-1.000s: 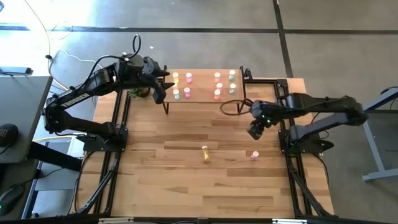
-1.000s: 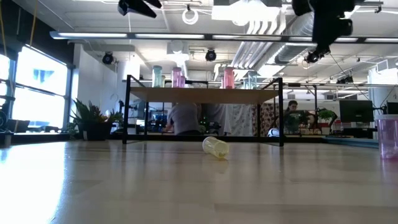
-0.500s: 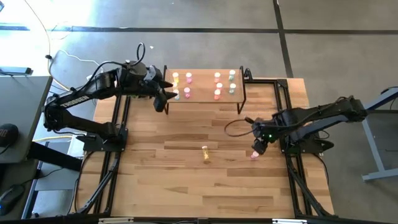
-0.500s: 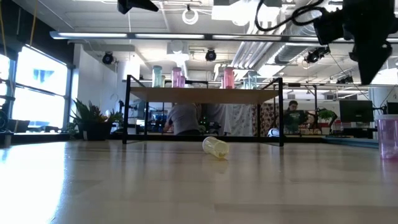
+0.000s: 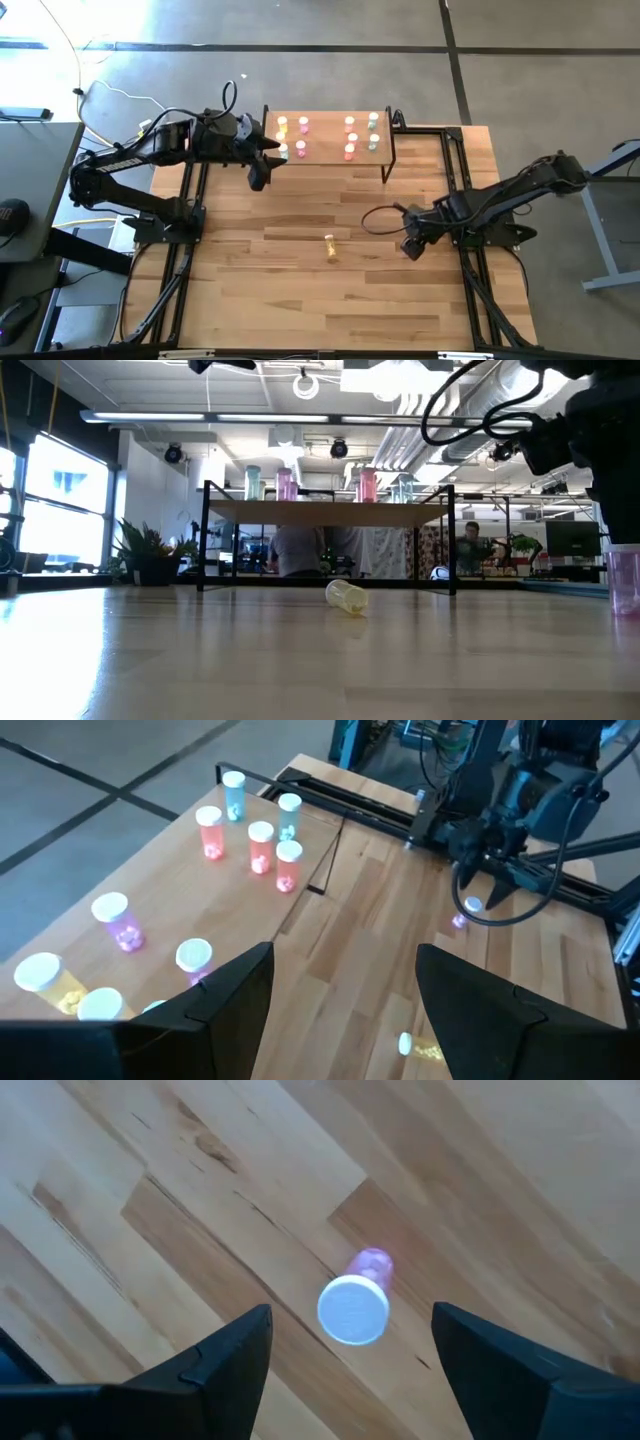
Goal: Pick and place medicine bottles onto shelf by color
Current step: Put the pink pill bottle on the shelf
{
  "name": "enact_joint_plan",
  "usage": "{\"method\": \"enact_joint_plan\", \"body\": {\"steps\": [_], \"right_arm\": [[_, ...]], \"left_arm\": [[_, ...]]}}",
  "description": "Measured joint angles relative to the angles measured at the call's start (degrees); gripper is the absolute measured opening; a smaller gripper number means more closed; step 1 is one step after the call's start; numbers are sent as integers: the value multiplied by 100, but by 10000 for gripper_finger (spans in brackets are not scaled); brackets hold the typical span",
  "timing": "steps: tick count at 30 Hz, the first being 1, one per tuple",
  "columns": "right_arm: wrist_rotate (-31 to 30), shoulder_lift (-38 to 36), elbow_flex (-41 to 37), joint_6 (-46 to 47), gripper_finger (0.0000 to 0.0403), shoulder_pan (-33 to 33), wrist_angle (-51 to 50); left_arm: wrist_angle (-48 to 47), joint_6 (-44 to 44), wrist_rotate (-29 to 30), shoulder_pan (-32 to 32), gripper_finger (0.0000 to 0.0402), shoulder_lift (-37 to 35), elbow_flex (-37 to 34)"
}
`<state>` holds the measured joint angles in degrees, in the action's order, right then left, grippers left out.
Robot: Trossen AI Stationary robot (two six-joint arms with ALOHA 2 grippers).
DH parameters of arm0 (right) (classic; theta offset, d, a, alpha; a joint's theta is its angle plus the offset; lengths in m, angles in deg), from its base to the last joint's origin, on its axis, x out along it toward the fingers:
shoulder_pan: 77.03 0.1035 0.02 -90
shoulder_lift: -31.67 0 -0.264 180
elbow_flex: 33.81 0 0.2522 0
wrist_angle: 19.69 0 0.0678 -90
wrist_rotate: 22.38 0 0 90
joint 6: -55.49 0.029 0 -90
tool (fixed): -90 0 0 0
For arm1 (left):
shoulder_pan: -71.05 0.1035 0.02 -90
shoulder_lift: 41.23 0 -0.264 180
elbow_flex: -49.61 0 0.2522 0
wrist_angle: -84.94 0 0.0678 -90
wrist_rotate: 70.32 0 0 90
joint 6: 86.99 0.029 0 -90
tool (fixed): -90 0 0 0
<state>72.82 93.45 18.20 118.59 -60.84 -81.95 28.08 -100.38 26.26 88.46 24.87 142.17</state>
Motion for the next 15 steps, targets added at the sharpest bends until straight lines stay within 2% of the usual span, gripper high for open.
{"method": "enact_joint_plan", "body": {"steps": [10, 15], "right_arm": [[-43, 364, -62, -39, 263, 85, 175], [-64, 608, -62, -58, 234, 85, 271]], "left_arm": [[2, -15, 29, -29, 236, 0, 0], [2, -3, 31, -27, 236, 0, 0]]}}
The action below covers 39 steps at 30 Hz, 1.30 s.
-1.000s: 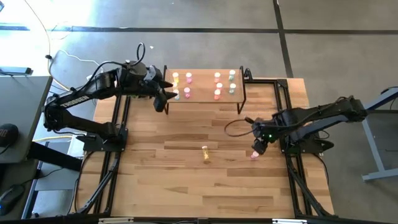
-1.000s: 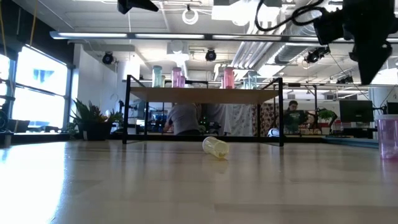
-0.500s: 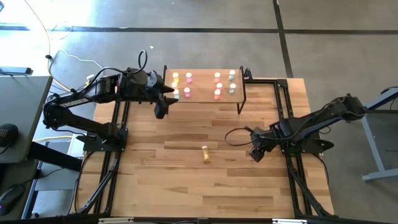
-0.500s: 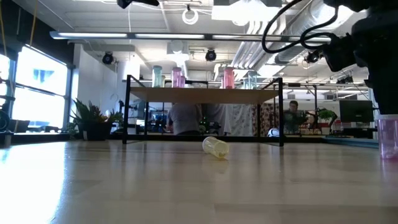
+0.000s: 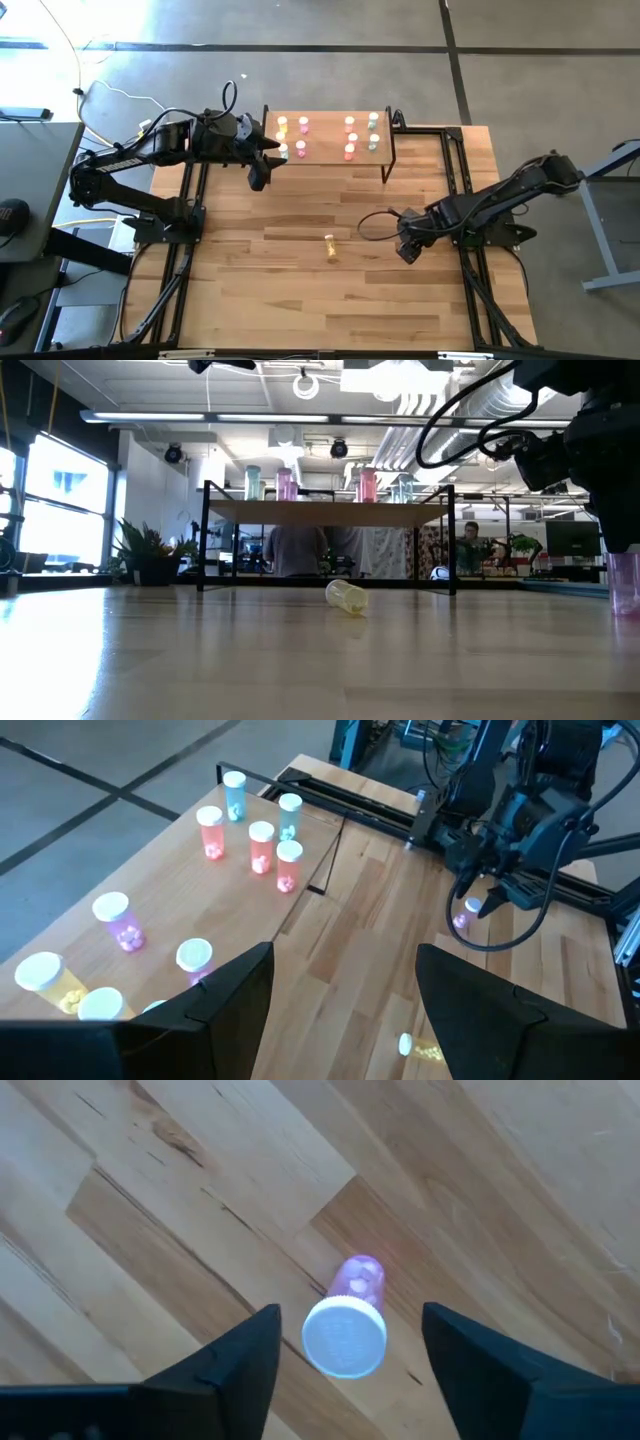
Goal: Pick and place medicine bottles onto shelf by color
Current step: Put the pink pill bottle on the shelf
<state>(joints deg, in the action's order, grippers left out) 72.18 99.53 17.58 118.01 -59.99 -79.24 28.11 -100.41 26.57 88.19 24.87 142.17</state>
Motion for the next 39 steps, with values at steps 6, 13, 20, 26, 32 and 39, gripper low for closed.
{"method": "enact_joint_plan", "body": {"steps": [6, 13, 20, 26, 32, 39], "right_arm": [[0, 67, 0, 37, 166, 0, 22], [75, 64, 20, 23, 100, -4, 18], [177, 67, 554, -395, 105, -221, 18], [153, 67, 1355, -1256, 104, -788, 25], [151, 66, 2189, -2135, 104, -1515, 18], [146, 67, 3170, -3162, 104, -2519, 10]], "left_arm": [[0, 3, 0, 0, 236, 0, 0], [0, 6, 178, 0, 236, 0, 0], [0, 10, 299, 10, 236, 0, 0], [0, 84, 565, 13, 236, 0, 0], [-4, 164, 879, 86, 236, 0, 0], [-338, 474, 759, 593, 236, 2, 0]]}}
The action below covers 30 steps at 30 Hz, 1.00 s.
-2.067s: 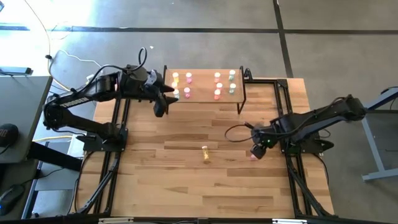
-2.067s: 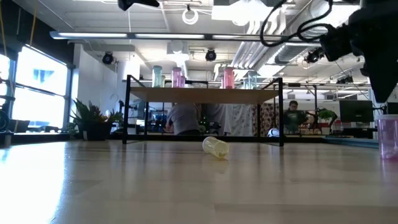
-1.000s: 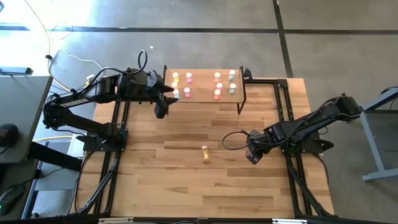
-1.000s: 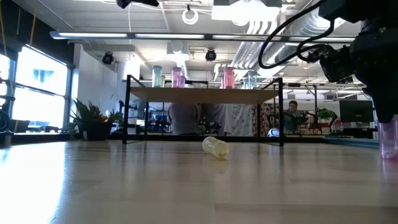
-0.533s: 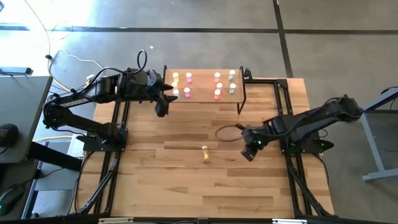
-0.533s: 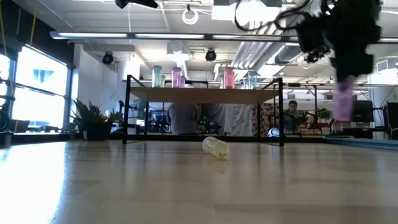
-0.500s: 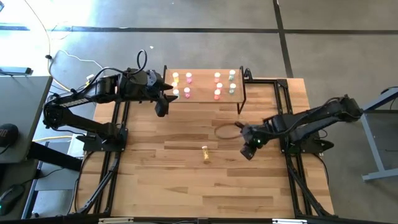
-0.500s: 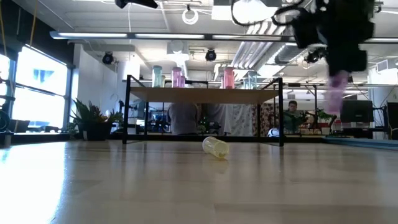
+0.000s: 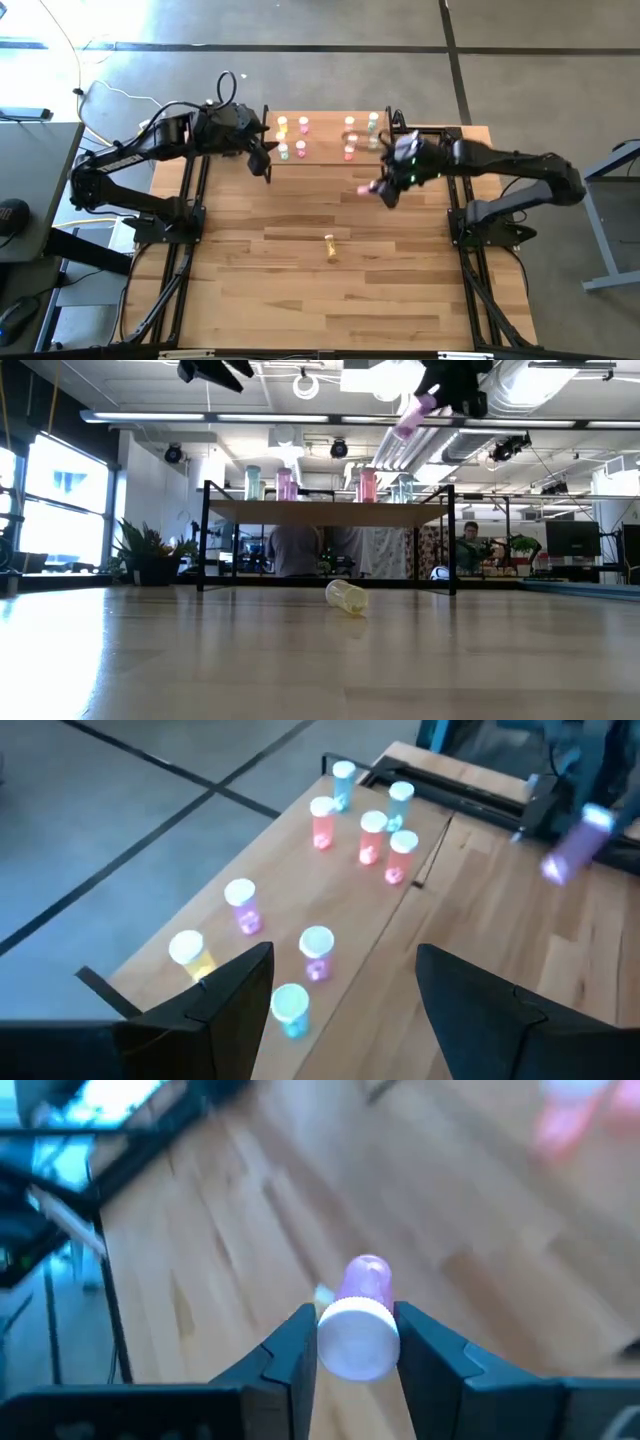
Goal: Pick and place medicine bottles onto shelf by color
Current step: Put the pink pill bottle on the shelf
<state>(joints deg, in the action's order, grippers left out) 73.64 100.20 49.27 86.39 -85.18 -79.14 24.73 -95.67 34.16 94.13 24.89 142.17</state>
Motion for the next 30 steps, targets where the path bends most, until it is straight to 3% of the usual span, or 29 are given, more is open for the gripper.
{"method": "enact_joint_plan", "body": {"steps": [6, 17, 25, 30], "right_arm": [[-254, 126, 911, -820, 104, -922, -180], [-250, 1640, 3152, -2025, 103, -2064, -760], [-245, 3248, 4948, -2469, 103, -2254, -2185], [-242, 3858, 5608, -2688, 103, -2080, -2692]], "left_arm": [[-10, 255, -749, 617, 236, 0, 0], [-3, 931, -824, 1286, 236, 96, 0], [-5, 948, -838, 1448, 236, 309, -2], [-6, 1054, -1202, 1446, 236, 474, -2]]}}
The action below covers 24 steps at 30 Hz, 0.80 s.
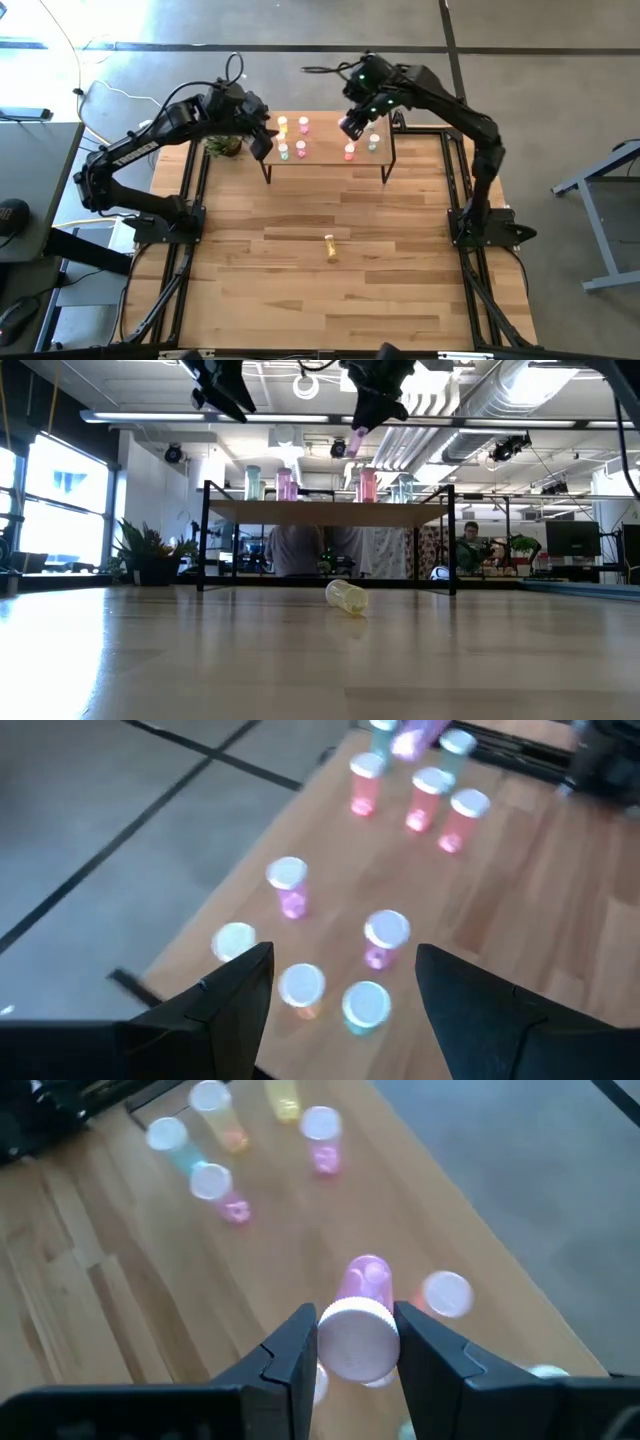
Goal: Pick and place medicine bottles onto shelf by color
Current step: Put the pink pill bottle on the shelf
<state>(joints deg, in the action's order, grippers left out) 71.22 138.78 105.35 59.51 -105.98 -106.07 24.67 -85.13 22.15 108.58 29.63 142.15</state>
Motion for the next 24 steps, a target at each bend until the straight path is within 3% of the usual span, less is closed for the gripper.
{"method": "enact_joint_plan", "body": {"steps": [9, 24], "right_arm": [[98, 513, 230, -417, 103, 320, 32], [89, 1047, 217, -699, 103, 311, -299]], "left_arm": [[3, 148, -99, -4, 236, 307, 0], [7, 29, -77, -4, 236, 344, 0]]}}
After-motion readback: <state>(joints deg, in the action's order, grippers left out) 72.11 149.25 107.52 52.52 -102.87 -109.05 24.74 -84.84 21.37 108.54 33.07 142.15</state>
